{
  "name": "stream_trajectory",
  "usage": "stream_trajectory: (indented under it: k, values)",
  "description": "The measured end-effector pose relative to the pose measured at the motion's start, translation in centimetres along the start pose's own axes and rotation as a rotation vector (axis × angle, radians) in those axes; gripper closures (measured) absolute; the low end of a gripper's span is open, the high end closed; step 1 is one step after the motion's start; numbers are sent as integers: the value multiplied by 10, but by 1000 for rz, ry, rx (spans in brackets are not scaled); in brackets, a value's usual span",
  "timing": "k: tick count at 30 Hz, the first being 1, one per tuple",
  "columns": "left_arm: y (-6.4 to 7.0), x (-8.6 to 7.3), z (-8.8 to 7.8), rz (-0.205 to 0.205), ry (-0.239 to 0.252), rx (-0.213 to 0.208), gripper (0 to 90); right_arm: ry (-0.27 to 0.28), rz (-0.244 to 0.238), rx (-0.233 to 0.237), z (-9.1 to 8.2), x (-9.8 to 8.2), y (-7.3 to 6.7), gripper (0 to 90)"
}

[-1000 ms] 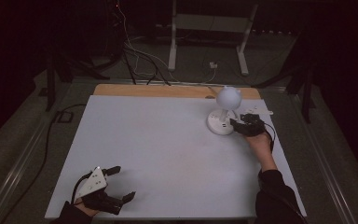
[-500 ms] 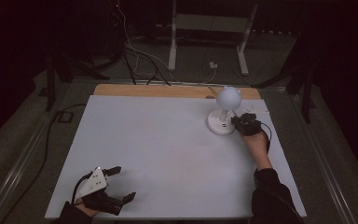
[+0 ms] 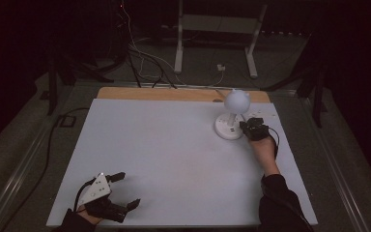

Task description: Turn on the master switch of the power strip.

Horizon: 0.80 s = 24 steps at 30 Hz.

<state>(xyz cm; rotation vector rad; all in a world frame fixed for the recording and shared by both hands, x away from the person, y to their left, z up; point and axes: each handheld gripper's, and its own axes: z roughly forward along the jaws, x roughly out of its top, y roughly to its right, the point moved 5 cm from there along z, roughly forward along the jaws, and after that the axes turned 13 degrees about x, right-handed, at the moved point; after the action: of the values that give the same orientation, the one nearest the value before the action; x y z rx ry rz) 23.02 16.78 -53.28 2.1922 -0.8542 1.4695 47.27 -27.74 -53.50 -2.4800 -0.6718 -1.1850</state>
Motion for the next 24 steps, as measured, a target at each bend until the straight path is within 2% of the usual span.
stream_trajectory:
  k: [8, 16, 24]
  values:
    - [0, 0, 0, 0, -1, 1, 2, -1, -15, 7, 1, -3, -1, 900]
    - [0, 0, 0, -2, -1, -2, 2, 14, -47, -18, 1, -5, -3, 900]
    - [1, 0, 0, -2, 0, 0, 2, 11, -55, -43, 2, -6, -5, 900]
